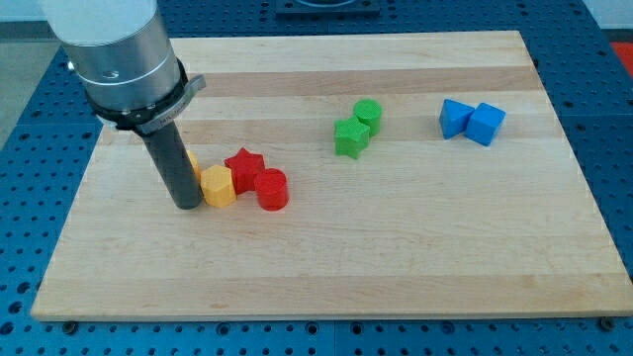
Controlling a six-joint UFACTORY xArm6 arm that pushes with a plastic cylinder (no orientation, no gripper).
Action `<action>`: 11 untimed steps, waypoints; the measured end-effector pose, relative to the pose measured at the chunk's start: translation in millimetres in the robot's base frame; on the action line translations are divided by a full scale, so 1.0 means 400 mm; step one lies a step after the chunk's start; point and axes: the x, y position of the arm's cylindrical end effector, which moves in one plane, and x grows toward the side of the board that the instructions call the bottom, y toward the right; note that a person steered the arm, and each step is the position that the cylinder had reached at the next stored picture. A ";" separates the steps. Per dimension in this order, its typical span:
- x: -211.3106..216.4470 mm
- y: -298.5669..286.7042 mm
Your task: Slide the yellow heart to the right
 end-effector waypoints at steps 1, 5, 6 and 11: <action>0.013 -0.024; -0.073 -0.098; -0.082 -0.048; -0.148 -0.017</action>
